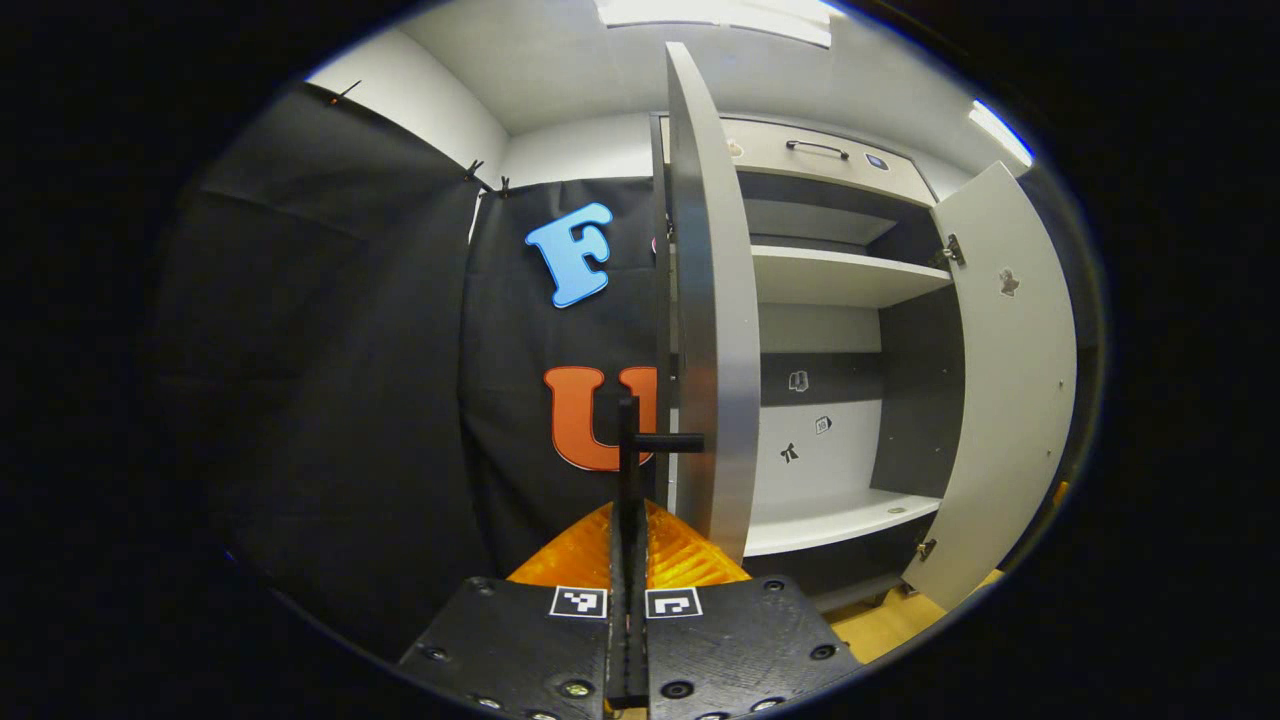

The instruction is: Open the right door of the double-door shoe cabinet with the right hand, and open the left door with the left hand.

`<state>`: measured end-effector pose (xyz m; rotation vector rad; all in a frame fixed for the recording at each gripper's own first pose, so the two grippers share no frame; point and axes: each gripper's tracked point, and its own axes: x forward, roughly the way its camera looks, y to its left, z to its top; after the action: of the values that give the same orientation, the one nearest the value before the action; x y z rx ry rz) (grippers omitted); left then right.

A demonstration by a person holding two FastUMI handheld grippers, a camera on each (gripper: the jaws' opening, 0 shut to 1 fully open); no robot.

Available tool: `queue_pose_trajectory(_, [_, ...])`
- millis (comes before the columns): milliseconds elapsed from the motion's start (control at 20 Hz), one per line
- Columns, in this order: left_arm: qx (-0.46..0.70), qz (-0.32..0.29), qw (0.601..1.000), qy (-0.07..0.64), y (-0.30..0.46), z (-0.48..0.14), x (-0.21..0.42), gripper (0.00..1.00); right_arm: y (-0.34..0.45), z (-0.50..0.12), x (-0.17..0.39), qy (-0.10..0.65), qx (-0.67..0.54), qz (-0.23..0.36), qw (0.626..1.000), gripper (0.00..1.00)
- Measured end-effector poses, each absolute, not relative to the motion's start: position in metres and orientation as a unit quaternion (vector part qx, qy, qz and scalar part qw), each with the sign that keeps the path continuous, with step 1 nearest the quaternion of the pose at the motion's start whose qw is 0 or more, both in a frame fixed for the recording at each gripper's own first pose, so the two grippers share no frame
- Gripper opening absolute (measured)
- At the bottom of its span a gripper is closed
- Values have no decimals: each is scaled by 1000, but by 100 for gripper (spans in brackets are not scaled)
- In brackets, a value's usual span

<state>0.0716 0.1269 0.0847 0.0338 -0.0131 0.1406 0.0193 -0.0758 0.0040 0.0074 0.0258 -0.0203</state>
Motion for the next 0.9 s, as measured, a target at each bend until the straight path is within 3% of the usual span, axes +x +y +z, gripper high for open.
queue_pose_trajectory(300, [-4, 34, 999, -13, 131, 81, 67, 0, -63, 6, 26, 19, -4, -7, 1000, 87])
queue_pose_trajectory(450, [24, 83, 996, -24, 138, 80, 16, 0, -59, 5, 29, 20, -7, -2, 1000, 87])
queue_pose_trajectory(650, [0, 45, 999, -20, 62, 52, -6, 0, -52, 4, 36, 20, -16, 8, 1000, 87])
queue_pose_trajectory(800, [30, 64, 998, -1, 29, 7, 14, 0, -33, 3, 34, 28, -14, 36, 999, 87])
queue_pose_trajectory(850, [34, 65, 997, -3, 13, -3, 20, 11, -29, 3, 31, 28, -16, 44, 999, 87])
queue_pose_trajectory(900, [47, 79, 996, -17, 7, -8, 22, 0, -28, 2, 27, 27, -20, 48, 998, 87])
